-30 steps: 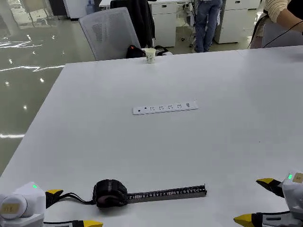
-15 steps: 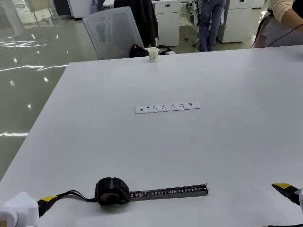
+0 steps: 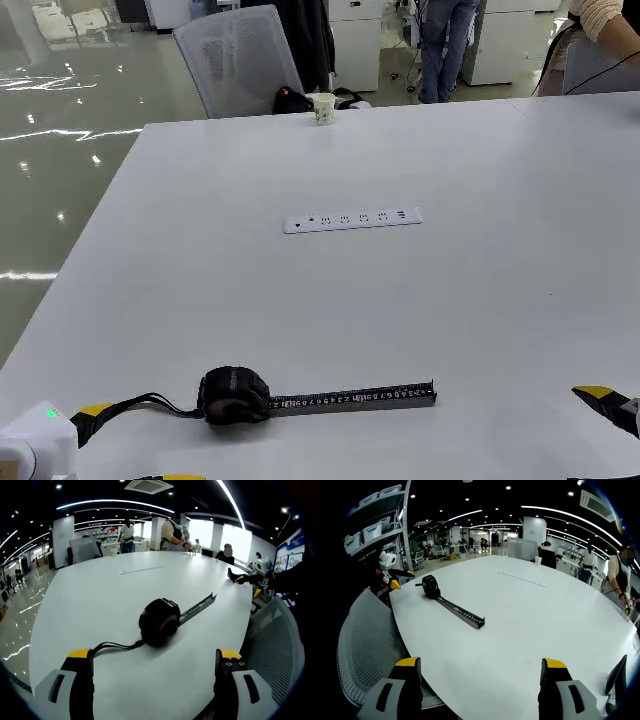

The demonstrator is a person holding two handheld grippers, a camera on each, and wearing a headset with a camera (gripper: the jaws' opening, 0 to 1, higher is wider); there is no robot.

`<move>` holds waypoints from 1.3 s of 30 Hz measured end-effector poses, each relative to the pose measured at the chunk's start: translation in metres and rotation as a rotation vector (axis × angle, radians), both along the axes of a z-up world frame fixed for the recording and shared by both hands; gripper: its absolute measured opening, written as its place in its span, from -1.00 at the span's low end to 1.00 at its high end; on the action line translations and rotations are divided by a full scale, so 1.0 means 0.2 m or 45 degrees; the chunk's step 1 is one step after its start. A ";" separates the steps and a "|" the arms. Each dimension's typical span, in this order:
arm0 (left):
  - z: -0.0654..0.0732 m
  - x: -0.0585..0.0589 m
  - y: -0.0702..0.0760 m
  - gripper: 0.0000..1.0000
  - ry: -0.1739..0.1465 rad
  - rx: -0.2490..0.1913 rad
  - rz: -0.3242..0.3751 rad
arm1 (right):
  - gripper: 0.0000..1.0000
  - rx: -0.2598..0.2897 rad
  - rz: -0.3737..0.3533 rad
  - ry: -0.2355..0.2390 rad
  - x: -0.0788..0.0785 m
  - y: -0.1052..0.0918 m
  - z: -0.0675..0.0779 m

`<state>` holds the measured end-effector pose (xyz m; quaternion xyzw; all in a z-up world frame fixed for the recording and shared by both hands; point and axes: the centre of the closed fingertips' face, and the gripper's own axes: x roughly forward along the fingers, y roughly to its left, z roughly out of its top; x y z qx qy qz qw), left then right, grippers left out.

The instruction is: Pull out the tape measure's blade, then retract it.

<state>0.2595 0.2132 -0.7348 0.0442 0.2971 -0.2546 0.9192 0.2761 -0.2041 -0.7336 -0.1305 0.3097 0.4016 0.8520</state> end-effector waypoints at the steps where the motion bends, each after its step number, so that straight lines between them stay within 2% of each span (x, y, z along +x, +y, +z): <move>1: 0.00 0.01 -0.01 0.98 -0.004 0.000 0.010 | 0.98 -0.006 0.001 0.011 -0.01 0.00 -0.01; 5: 0.02 0.01 -0.05 0.98 -0.015 -0.004 -0.006 | 0.98 -0.076 0.020 0.049 -0.04 -0.02 -0.04; 8: 0.03 0.01 -0.07 0.98 -0.019 -0.003 -0.008 | 0.98 -0.061 0.039 0.080 -0.06 0.00 -0.05; 14: 0.03 0.03 -0.09 0.98 -0.007 0.015 -0.021 | 0.98 -0.089 0.076 0.051 -0.07 0.01 -0.06; 16: 0.02 0.03 -0.10 0.98 0.008 0.050 -0.019 | 0.98 -0.097 0.113 0.032 -0.07 0.03 -0.05; 17: 0.02 0.03 -0.10 0.98 0.000 0.052 -0.023 | 0.98 -0.098 0.122 0.029 -0.07 0.04 -0.05; 18: 0.03 0.04 -0.12 0.98 -0.001 0.030 -0.026 | 0.98 -0.099 0.130 0.021 -0.07 0.05 -0.04; 19: 0.03 0.04 -0.13 0.98 0.006 0.015 -0.021 | 0.98 -0.095 0.134 0.017 -0.07 0.05 -0.03; 22: 0.04 0.05 -0.15 0.98 0.028 0.024 -0.005 | 0.98 -0.109 0.134 0.019 -0.05 0.05 -0.02; 25: 0.06 0.06 -0.20 0.98 0.040 -0.018 0.009 | 0.98 -0.101 0.125 0.011 -0.02 0.06 0.01; 29: 0.08 0.08 -0.26 0.98 0.024 -0.021 0.009 | 0.98 -0.100 0.148 0.012 0.00 0.08 0.04; 30: 0.07 0.08 -0.26 0.98 0.031 -0.004 0.017 | 0.98 -0.102 0.152 0.011 0.01 0.08 0.04; 35: 0.04 0.09 -0.32 0.98 0.041 0.006 0.005 | 0.98 -0.110 0.166 0.005 0.05 0.11 0.06; 39: 0.02 0.09 -0.35 0.98 0.063 -0.009 0.031 | 0.98 -0.098 0.171 -0.004 0.07 0.13 0.08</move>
